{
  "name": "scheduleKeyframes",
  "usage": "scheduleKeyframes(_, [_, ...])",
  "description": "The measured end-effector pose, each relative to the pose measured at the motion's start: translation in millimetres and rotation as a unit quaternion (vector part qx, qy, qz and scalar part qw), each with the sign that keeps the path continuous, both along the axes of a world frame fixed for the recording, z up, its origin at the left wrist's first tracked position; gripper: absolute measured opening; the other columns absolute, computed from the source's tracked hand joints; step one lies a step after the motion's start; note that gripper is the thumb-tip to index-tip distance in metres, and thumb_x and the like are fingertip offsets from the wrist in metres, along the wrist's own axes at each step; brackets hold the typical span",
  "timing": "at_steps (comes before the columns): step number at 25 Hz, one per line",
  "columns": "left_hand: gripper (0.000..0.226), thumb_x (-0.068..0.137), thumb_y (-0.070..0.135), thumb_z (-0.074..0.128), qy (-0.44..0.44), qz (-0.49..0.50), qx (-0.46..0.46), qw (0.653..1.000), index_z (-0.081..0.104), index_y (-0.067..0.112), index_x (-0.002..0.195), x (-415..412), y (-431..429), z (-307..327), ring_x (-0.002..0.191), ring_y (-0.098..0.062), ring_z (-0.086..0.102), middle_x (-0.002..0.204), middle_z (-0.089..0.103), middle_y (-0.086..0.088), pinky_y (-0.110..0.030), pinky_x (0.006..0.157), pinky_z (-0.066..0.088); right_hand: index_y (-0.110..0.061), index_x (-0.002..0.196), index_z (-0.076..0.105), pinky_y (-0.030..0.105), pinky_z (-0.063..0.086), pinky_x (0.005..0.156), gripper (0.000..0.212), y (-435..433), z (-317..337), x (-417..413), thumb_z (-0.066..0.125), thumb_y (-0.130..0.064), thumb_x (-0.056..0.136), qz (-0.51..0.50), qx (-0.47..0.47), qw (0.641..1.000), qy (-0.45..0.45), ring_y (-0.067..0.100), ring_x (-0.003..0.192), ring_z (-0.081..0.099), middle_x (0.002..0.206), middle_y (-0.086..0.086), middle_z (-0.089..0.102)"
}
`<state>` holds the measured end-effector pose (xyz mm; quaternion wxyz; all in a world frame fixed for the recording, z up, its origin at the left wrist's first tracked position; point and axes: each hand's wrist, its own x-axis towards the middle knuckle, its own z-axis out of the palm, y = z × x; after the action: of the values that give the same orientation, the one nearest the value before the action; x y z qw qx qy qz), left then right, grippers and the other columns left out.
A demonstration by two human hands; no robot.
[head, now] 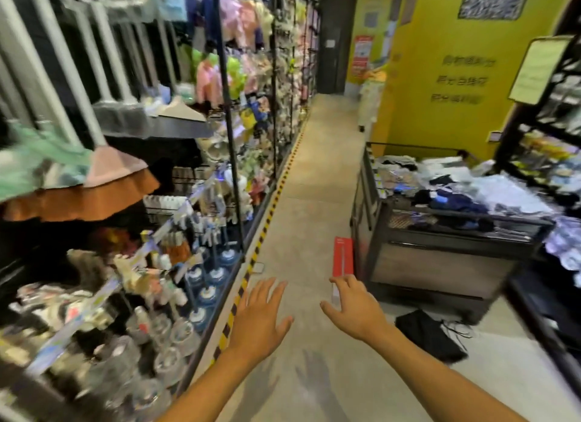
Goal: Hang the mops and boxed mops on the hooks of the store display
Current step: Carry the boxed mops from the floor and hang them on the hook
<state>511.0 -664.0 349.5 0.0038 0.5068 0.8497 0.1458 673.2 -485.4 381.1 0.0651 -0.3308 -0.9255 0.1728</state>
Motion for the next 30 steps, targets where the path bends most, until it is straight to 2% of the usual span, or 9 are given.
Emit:
scheduleKeyframes(6, [0.077, 0.099, 0.065, 0.040, -0.023, -0.052, -0.027, 0.998, 0.013, 0.034, 0.165, -52.6, 168.2, -21.9, 0.161, -0.024, 0.012, 0.174, 0.013, 0.003, -0.050, 0.129, 0.018, -0.024, 0.143, 0.047, 0.042, 0.051, 0.099, 0.068, 144.0, -9.2, -37.0, 0.051, -0.064, 0.088, -0.065, -0.019, 0.998, -0.012, 0.026, 0.125, 0.051, 0.137, 0.001, 0.050])
scheduleKeyframes(10, [0.076, 0.101, 0.062, 0.042, -0.029, -0.062, -0.049, 0.996, 0.011, 0.035, 0.165, -93.5, 272.4, -41.0, 0.162, -0.022, 0.009, 0.174, 0.009, 0.005, -0.048, 0.129, 0.014, -0.023, 0.144, 0.047, 0.041, 0.051, 0.102, 0.066, 237.7, -26.9, -69.2, 0.057, -0.061, 0.091, -0.088, -0.031, 0.996, -0.004, 0.022, 0.127, 0.051, 0.139, -0.001, 0.051])
scheduleKeyframes(13, [0.076, 0.099, 0.064, 0.041, -0.029, -0.075, -0.045, 0.996, 0.016, 0.034, 0.164, -131.0, 362.8, -59.0, 0.160, -0.024, 0.018, 0.173, 0.017, 0.003, -0.051, 0.126, 0.019, -0.025, 0.142, 0.048, 0.038, 0.052, 0.100, 0.062, 322.8, -44.2, -101.2, 0.057, -0.060, 0.093, -0.089, -0.042, 0.995, -0.006, 0.021, 0.125, 0.053, 0.138, -0.001, 0.052])
scheduleKeyframes(18, [0.075, 0.102, 0.060, 0.043, -0.037, -0.084, -0.102, 0.991, 0.008, 0.036, 0.164, -193.8, 508.1, -61.1, 0.162, -0.023, 0.007, 0.175, 0.008, 0.003, -0.051, 0.129, 0.014, -0.029, 0.135, 0.050, 0.042, 0.052, 0.099, 0.055, 467.7, -56.2, -164.8, 0.058, -0.060, 0.091, -0.097, -0.087, 0.991, -0.017, 0.023, 0.122, 0.055, 0.135, -0.001, 0.053])
scheduleKeyframes(24, [0.076, 0.102, 0.059, 0.046, -0.083, -0.084, -0.126, 0.985, 0.012, 0.034, 0.164, -280.6, 623.1, -84.6, 0.161, -0.024, 0.009, 0.174, 0.010, 0.002, -0.050, 0.129, 0.016, -0.023, 0.137, 0.049, 0.046, 0.050, 0.100, 0.052, 584.9, -85.9, -249.7, 0.059, -0.050, 0.093, -0.107, -0.126, 0.983, -0.075, 0.030, 0.126, 0.052, 0.134, 0.005, 0.051])
scheduleKeyframes(30, [0.075, 0.102, 0.057, 0.045, -0.114, -0.129, -0.167, 0.971, 0.010, 0.033, 0.165, -382.7, 737.0, -150.5, 0.161, -0.024, 0.009, 0.175, 0.010, 0.000, -0.050, 0.129, 0.016, -0.022, 0.143, 0.046, 0.046, 0.047, 0.103, 0.058, 678.4, -159.4, -338.8, 0.061, -0.048, 0.093, -0.161, -0.174, 0.965, -0.114, 0.032, 0.131, 0.048, 0.139, 0.007, 0.049])
